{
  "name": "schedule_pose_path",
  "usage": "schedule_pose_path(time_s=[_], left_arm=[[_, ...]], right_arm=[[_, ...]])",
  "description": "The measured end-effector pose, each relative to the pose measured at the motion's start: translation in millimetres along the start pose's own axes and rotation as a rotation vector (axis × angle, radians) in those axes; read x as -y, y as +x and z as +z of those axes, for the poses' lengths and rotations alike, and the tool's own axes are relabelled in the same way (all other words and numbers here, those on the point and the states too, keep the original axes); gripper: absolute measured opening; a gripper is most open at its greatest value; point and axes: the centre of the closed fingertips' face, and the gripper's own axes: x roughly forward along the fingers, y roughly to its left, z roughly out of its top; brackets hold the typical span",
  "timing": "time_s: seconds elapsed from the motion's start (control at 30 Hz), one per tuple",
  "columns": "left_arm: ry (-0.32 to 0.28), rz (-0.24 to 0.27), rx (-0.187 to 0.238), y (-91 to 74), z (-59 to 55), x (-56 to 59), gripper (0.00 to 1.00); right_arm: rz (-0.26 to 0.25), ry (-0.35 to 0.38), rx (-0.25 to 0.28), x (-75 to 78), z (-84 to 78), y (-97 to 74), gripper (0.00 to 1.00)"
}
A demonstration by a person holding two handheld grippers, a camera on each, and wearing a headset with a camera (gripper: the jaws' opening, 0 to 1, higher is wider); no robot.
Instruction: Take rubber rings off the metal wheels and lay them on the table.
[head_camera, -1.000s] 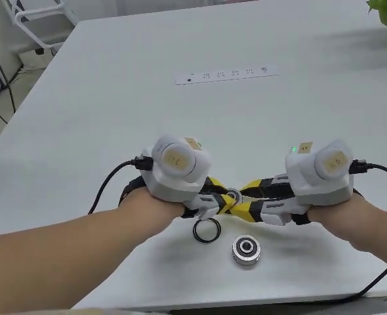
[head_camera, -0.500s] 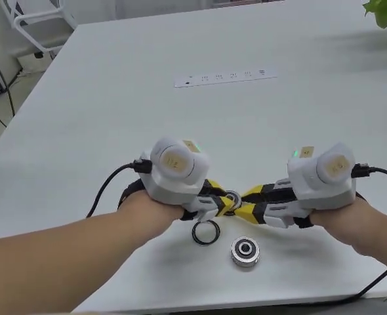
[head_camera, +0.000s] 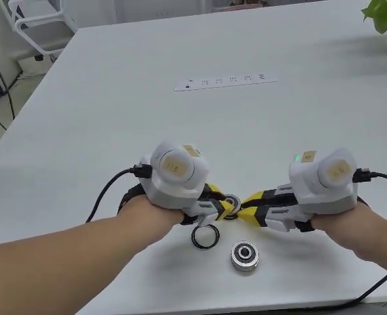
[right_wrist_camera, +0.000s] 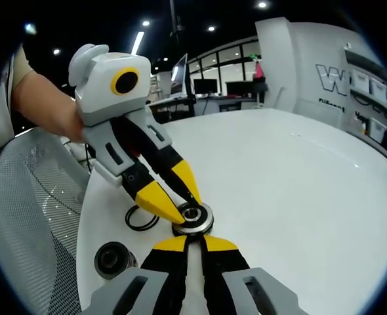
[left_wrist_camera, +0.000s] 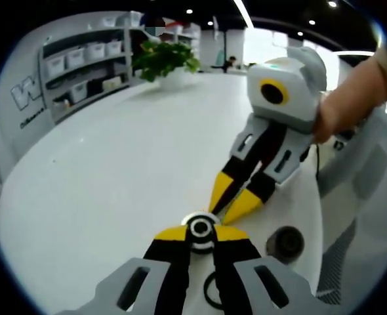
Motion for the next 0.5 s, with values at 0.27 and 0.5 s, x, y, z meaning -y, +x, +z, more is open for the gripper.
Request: schedule_pose_path(time_s=[0.27,0.5], left_arm=[[0.005,0.004,0.000,0.3,0.0,0.5,0.14],[0.009,0.011,-0.002,1.1,0.2,-0.2,0.13]], right_arm=[[-0.017,0.056,0.010,4.1,0.0,-2.2,0.00],[-0.026,0.139,0.031,5.4,1.2,-5.0,0.00]])
